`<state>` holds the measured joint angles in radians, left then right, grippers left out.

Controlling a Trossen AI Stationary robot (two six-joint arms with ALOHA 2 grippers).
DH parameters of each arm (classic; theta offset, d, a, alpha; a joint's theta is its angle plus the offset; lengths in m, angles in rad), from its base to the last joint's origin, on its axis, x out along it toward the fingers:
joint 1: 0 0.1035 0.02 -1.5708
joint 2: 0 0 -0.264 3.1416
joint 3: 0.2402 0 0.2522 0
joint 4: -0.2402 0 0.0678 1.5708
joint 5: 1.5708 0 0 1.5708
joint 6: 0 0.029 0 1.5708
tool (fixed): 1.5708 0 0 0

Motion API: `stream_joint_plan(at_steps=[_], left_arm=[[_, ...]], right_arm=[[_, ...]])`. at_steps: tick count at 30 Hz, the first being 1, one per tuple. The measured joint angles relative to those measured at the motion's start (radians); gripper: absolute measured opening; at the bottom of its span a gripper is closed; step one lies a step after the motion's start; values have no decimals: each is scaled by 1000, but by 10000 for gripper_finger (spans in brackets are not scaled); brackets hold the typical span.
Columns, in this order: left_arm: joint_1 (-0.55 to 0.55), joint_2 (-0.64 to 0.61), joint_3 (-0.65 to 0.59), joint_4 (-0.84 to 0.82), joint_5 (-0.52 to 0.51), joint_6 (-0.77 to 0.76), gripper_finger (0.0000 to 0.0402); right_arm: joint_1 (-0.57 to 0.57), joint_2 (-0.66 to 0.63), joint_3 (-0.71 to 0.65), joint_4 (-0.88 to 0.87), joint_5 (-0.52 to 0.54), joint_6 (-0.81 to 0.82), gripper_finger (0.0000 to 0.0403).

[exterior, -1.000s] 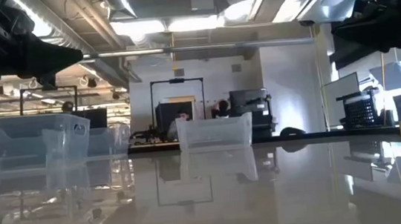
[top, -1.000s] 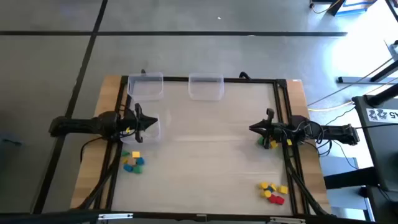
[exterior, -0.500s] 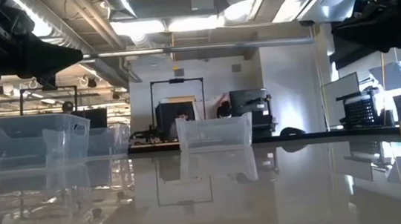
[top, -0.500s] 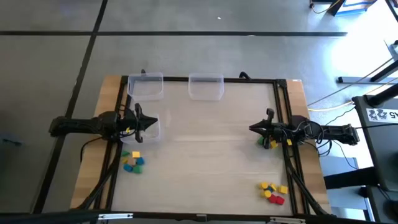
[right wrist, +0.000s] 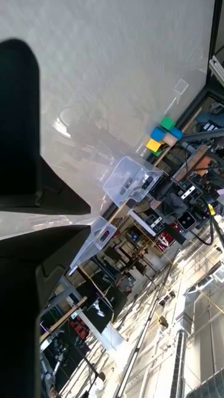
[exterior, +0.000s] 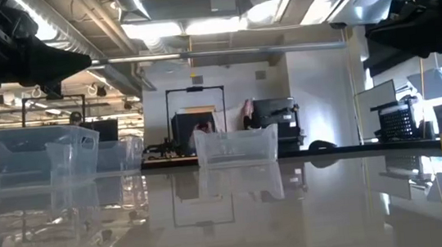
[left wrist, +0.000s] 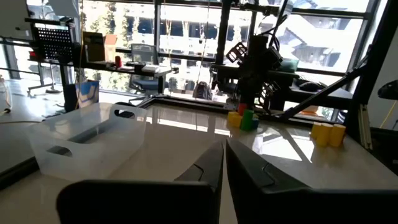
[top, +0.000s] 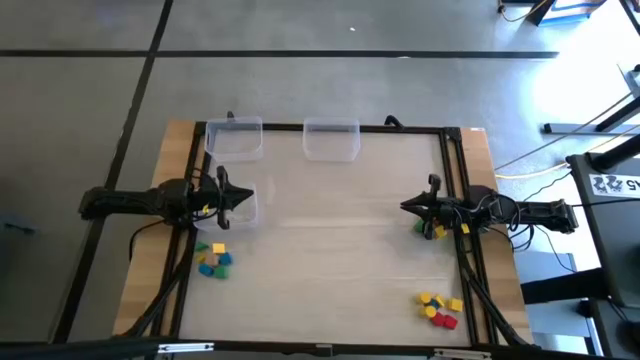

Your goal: Sort blocks by size

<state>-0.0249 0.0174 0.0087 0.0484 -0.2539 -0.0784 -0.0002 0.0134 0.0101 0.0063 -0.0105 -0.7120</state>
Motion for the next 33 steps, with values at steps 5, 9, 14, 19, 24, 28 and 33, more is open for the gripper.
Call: stream_joint_plan(at_steps=[5,9,14,19,24,28,33], left_arm=[[0,0,0,0,0,35,17],[0,0,0,25,-1,68,17],[0,0,0,71,-1,25,17],[0,0,0,228,-1,-52,17],[0,0,0,363,-1,-23,17],[-1,9,22,372,2,-16,17],[-8,102,100,341,23,-16,17]], right_arm=[[0,0,0,0,0,0,44],[0,0,0,0,0,0,44],[0,0,0,6,4,-164,44],[0,0,0,21,2,-323,44],[0,0,0,39,-1,-307,44],[0,0,0,60,-3,-148,44],[0,0,0,129,26,65,44]])
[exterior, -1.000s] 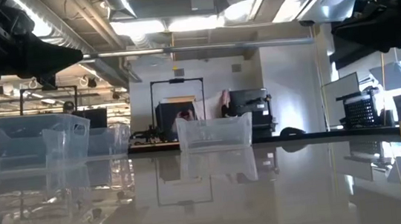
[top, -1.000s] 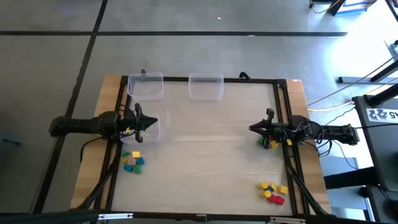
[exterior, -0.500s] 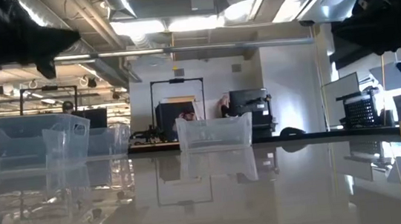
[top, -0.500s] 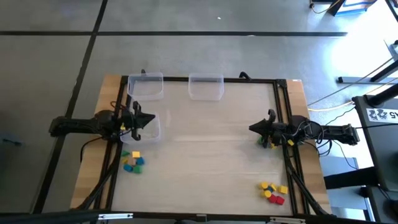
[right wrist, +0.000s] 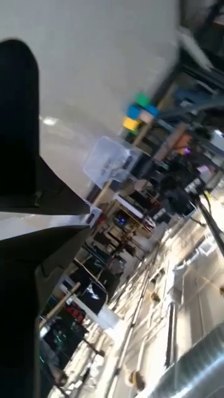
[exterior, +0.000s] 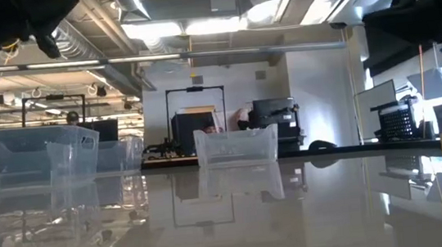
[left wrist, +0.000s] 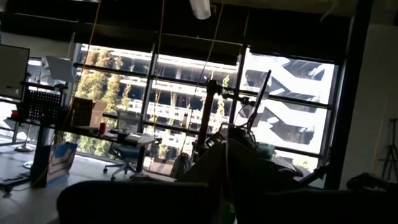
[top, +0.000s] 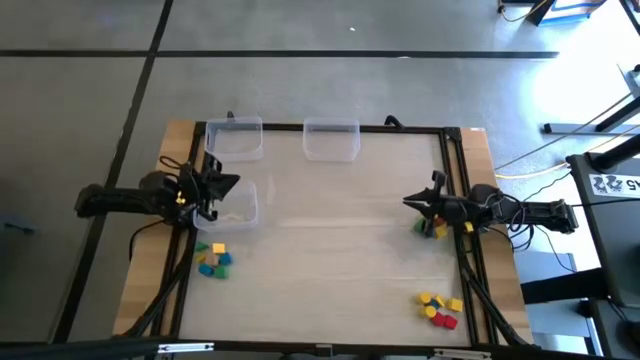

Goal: Sort blocks by size
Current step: Put the blue square game block into the top left transparent bin

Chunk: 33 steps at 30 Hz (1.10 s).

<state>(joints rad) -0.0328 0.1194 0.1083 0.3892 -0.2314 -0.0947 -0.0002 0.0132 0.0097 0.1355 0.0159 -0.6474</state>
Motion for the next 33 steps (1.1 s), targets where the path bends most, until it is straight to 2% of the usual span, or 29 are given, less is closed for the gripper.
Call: stream_joint_plan(at_steps=[4,8,14,19,26,33], left_arm=[[-24,152,119,-74,2,16,10],[-79,313,298,-256,3,14,3],[-194,534,578,-550,3,-65,2],[-304,687,748,-728,3,-173,2],[-446,846,884,-970,4,-424,1],[-547,935,893,-1154,32,-703,2]], right_arm=[[0,0,0,42,0,49,44],[0,0,0,46,-1,72,44],[0,0,0,41,-10,72,44],[0,0,0,41,-11,71,44],[0,0,0,20,11,67,44],[0,0,0,-12,108,66,44]])
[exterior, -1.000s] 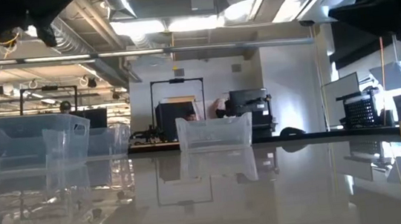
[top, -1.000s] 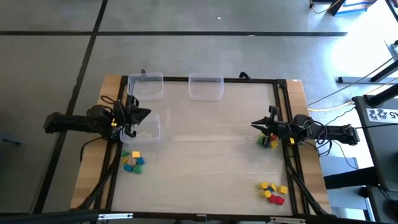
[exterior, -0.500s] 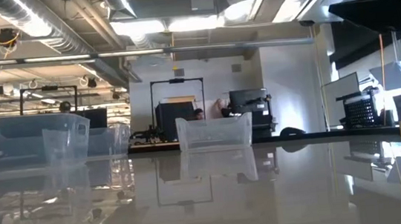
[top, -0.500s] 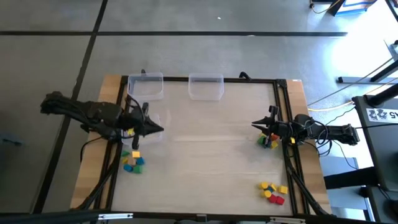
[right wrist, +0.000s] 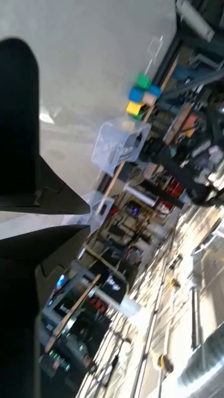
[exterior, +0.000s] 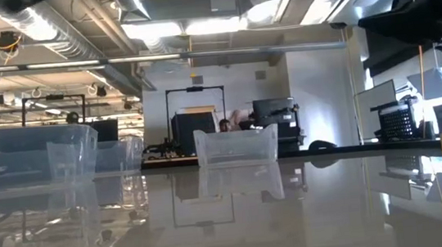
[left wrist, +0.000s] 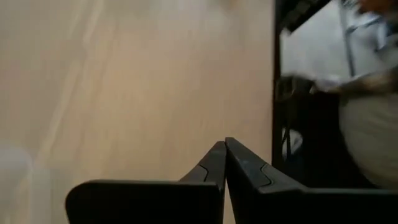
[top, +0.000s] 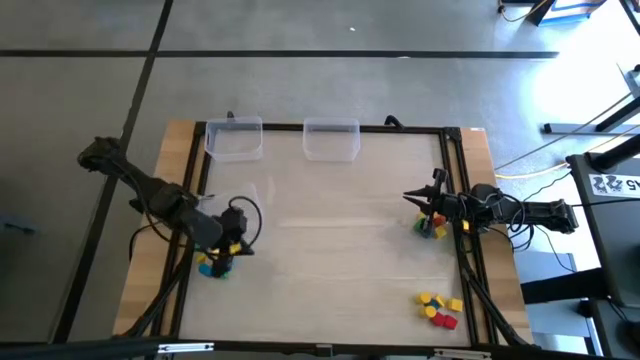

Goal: Sort blocks by size
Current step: Put the blue square game block into the top left transparent bin

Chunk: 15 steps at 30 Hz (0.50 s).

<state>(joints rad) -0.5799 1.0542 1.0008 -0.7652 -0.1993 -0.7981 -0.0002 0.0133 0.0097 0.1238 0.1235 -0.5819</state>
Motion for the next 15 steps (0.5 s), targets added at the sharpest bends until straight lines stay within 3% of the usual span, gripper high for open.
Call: stream_joint_plan(at_steps=[10,15], left_arm=[[-20,92,0,-188,15,-320,15],[-19,123,0,-245,56,-418,51]], right_arm=[[0,0,0,-1,24,0,44],[0,0,0,-2,24,0,44]])
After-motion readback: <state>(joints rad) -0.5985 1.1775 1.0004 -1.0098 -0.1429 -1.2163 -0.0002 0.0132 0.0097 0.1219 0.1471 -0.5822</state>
